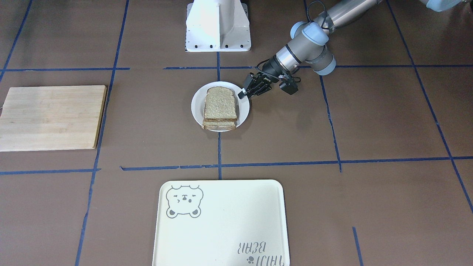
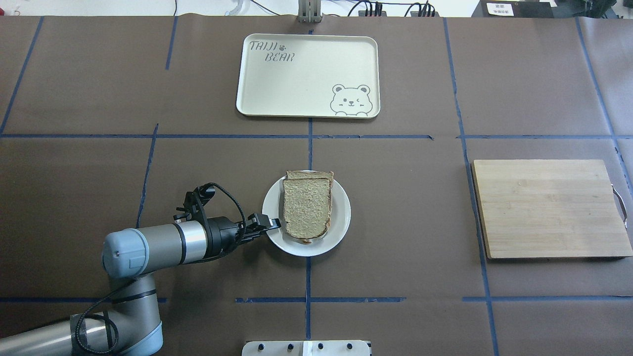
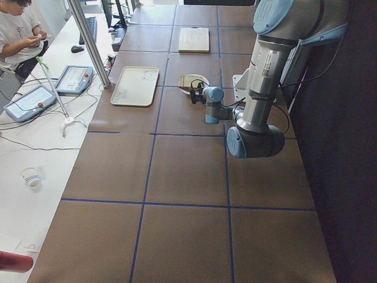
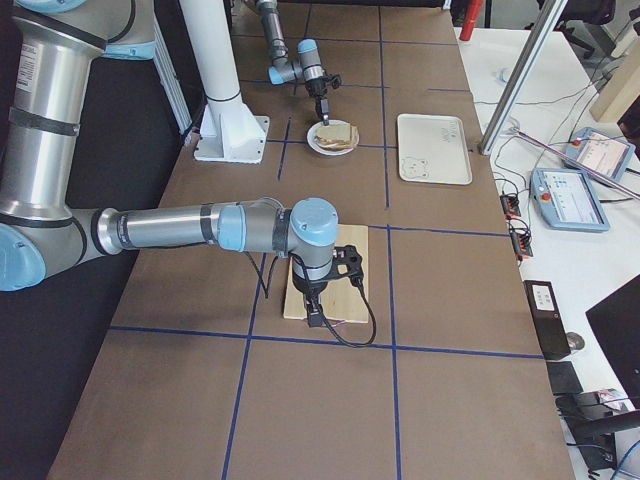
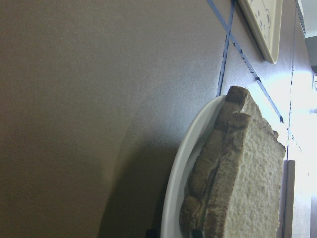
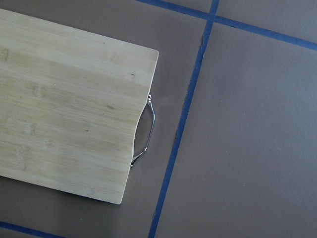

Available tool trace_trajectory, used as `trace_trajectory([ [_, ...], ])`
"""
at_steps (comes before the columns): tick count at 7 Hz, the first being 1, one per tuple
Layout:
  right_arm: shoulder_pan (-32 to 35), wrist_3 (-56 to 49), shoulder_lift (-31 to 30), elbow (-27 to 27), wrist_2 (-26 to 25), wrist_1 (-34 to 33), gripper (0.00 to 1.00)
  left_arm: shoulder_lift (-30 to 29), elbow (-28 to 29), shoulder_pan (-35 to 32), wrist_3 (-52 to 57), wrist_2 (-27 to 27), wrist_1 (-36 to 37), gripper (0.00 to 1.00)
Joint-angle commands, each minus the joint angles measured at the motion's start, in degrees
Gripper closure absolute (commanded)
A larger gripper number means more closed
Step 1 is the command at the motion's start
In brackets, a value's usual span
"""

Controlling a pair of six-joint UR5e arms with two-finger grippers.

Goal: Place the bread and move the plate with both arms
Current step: 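Slide the plate with the left gripper onto the cream bear tray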

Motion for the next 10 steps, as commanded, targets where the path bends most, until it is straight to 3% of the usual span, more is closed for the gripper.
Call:
trace_trajectory([
  [1, 0.0, 0.0, 0.0, -0.1, 0.0, 0.0, 0.0, -0.3, 0.4, 0.1, 0.0, 0.0, -0.7, 0.89],
  [3, 0.0, 0.0, 0.0, -0.1, 0.0, 0.0, 0.0, -0.2, 0.3, 0.2, 0.0, 0.0, -1.0, 0.95],
  [6, 0.1, 0.0, 0.0, 0.0, 0.0, 0.0, 0.0, 0.1, 0.1, 0.1, -1.5, 0.4, -8.3, 0.95],
  [7, 0.0, 0.0, 0.0, 0.1, 0.0, 0.0, 0.0, -0.2, 0.1, -0.2, -6.0, 1.3, -9.6, 0.95],
  [8, 0.0, 0.0, 0.0, 0.1, 0.0, 0.0, 0.0, -0.4, 0.4, 0.0, -8.5, 7.1, -10.9, 0.95],
  [10, 0.0, 0.0, 0.0, 0.2, 0.0, 0.0, 0.0, -4.2, 2.8, -3.7, -15.6, 8.2, -10.9, 0.95],
])
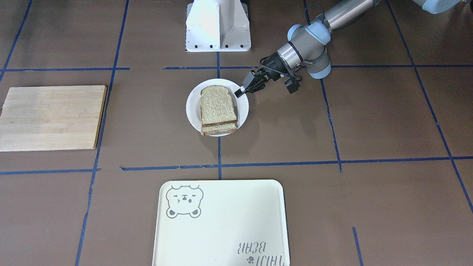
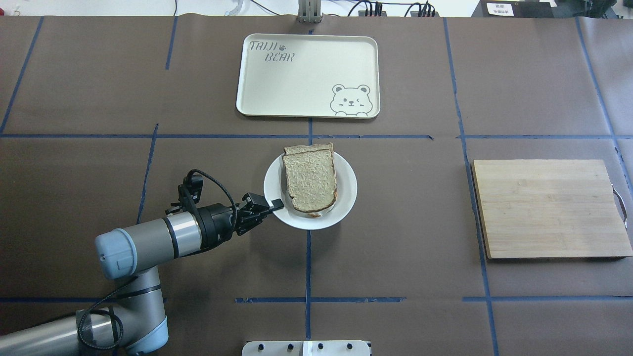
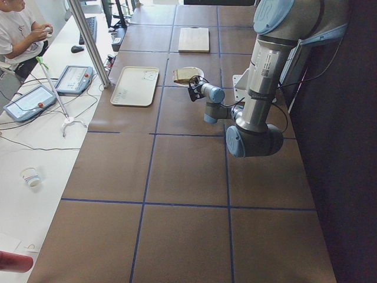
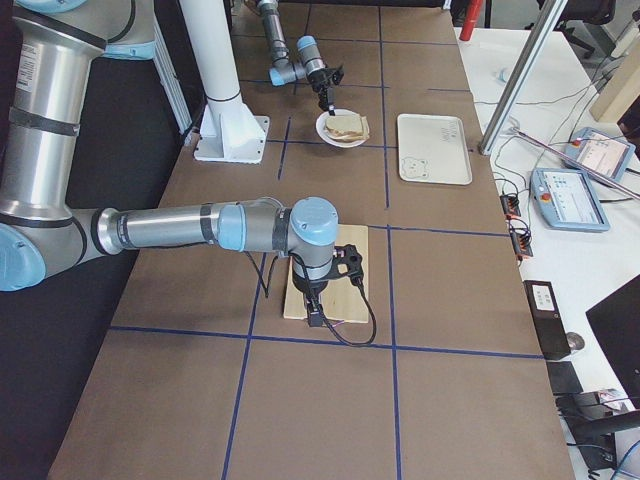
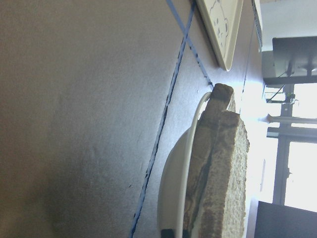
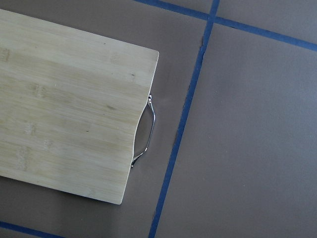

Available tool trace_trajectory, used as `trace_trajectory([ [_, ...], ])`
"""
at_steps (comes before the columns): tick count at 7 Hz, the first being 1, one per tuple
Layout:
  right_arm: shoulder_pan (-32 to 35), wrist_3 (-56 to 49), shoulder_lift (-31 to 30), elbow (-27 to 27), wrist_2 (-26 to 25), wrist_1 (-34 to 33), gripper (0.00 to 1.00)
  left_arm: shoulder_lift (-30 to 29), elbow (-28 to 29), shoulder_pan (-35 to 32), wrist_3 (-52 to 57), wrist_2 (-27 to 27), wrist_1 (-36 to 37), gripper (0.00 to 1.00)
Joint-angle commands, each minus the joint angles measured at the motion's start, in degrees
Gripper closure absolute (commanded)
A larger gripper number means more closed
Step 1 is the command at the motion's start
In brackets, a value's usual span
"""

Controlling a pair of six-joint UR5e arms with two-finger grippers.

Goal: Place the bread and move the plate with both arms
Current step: 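Slide the plate with the left gripper onto the cream bear tray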

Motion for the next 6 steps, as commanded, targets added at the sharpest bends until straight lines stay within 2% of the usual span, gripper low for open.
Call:
trace_trajectory([
  [1, 0.1, 0.0, 0.0, 0.0, 0.0, 0.0, 0.0, -6.0, 6.4, -5.0, -4.5, 1.1, -0.2, 0.95],
  [5, 0.0, 0.0, 0.1, -0.1, 0.0, 0.0, 0.0, -26.3, 38.0, -16.5, -9.7, 0.4, -0.1, 0.95],
  [6, 0.0, 0.0, 0.1, -0.1, 0.0, 0.0, 0.0, -29.4, 43.9, -17.2, -9.8, 0.5, -0.1, 0.95],
])
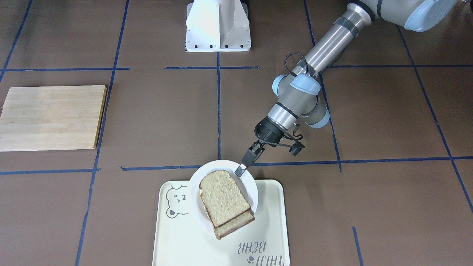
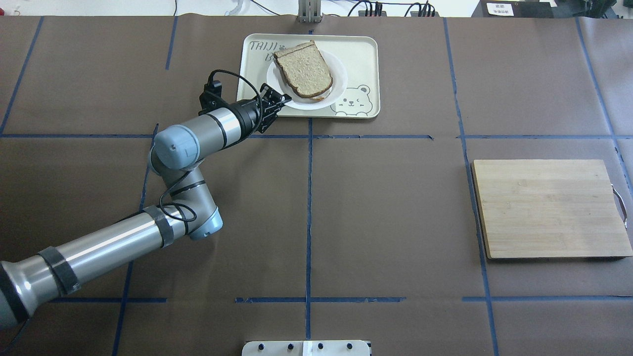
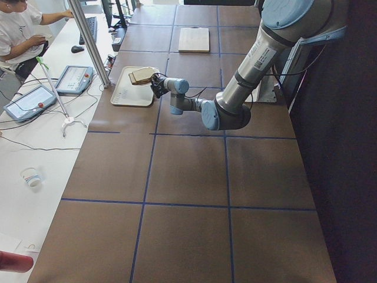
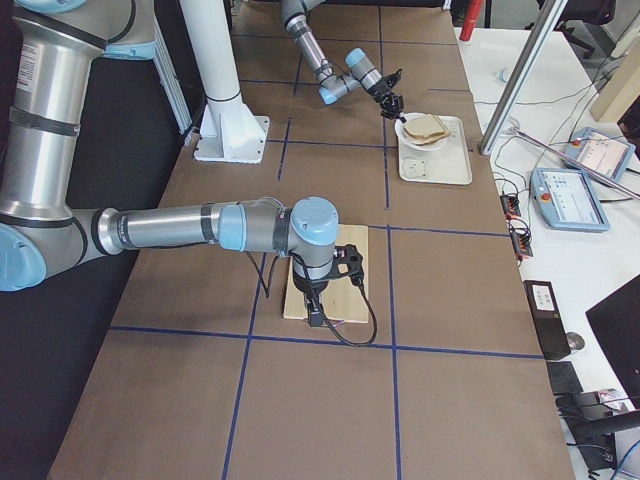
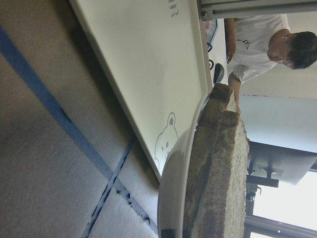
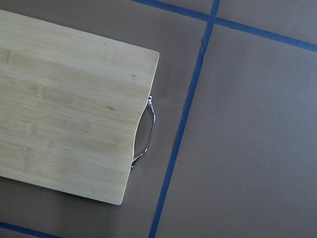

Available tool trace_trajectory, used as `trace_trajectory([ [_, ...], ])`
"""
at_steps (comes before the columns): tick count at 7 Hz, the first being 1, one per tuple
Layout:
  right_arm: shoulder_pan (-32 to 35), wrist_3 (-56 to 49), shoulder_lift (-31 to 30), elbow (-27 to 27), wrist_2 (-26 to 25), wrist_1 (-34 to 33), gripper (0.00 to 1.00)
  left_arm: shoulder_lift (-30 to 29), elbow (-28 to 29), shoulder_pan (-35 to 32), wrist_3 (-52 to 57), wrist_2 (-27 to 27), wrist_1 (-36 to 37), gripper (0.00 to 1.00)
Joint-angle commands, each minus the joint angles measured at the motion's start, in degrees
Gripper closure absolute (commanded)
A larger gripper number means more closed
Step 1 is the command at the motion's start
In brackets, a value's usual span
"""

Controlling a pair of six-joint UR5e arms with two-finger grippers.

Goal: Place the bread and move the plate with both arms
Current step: 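Slide the plate with the left gripper onto the cream bear tray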

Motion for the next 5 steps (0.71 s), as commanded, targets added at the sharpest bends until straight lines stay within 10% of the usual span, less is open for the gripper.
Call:
trace_trajectory([
  [1, 0.0, 0.0, 0.0, 0.0, 0.0, 0.0, 0.0, -5.0, 9.2, -1.7, -0.8, -0.1, 0.1, 0.95],
  [3, 0.0, 0.0, 0.0, -0.1, 0.0, 0.0, 0.0, -5.1, 9.3, -1.7, -0.7, -0.1, 0.2, 0.64],
  [5, 0.0, 0.0, 0.1, -0.1, 0.0, 0.0, 0.0, -4.9, 8.7, -1.7, 0.0, -2.2, 0.3, 0.0],
])
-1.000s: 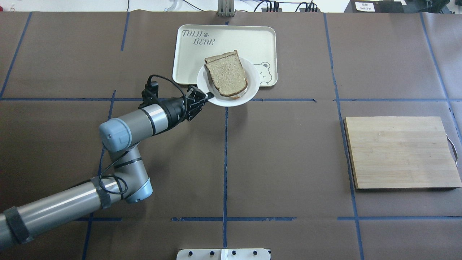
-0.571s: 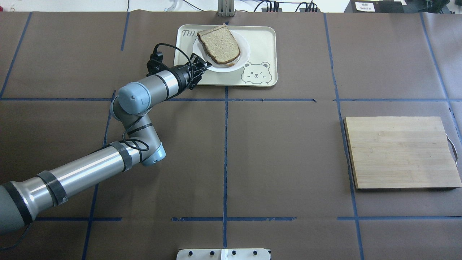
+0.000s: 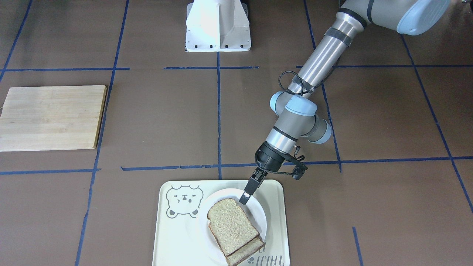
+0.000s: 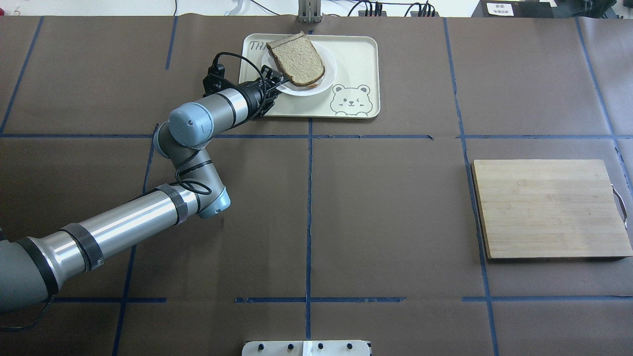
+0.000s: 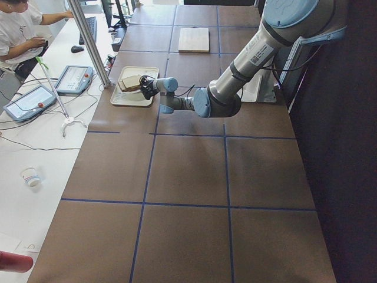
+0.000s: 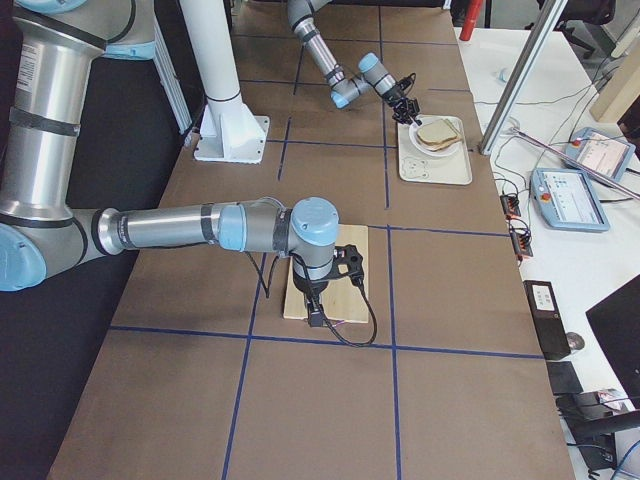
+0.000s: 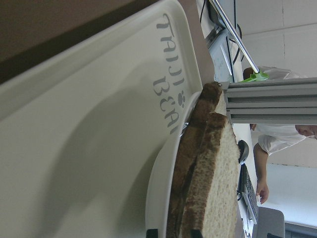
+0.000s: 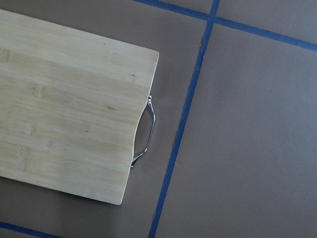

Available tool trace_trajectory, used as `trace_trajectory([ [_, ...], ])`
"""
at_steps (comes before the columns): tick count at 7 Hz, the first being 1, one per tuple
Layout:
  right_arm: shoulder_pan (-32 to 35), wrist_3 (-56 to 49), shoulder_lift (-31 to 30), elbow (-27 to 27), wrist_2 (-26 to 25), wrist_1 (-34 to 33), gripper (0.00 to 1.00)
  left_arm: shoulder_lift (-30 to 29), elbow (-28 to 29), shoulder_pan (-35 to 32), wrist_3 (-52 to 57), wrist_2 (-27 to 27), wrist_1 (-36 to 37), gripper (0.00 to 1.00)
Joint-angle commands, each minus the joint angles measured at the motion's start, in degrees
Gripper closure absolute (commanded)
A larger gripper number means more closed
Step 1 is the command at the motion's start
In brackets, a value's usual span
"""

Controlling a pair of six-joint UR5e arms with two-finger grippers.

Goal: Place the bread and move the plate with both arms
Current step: 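Release the plate and pull the left gripper back away from the tray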

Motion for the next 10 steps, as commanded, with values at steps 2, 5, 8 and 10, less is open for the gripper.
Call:
trace_trajectory([
  [2, 0.0, 0.0, 0.0, -0.1, 0.0, 0.0, 0.0, 5.7, -8.5, -1.8, 6.8, -6.9, 0.5, 0.0],
  [5, 0.0, 0.0, 0.1, -0.2, 0.0, 0.0, 0.0, 20.4, -33.1, -8.8, 16.5, -24.5, 18.2, 0.0],
  [8, 0.0, 0.0, 0.1, -0.2, 0.0, 0.0, 0.0, 32.5, -49.1, -16.5, 50.9, -34.5, 41.6, 0.0],
  [10, 0.1, 0.0, 0.0, -0.7, 0.0, 0.0, 0.0, 41.3, -53.4, -22.4, 81.8, -36.3, 54.8, 0.0],
])
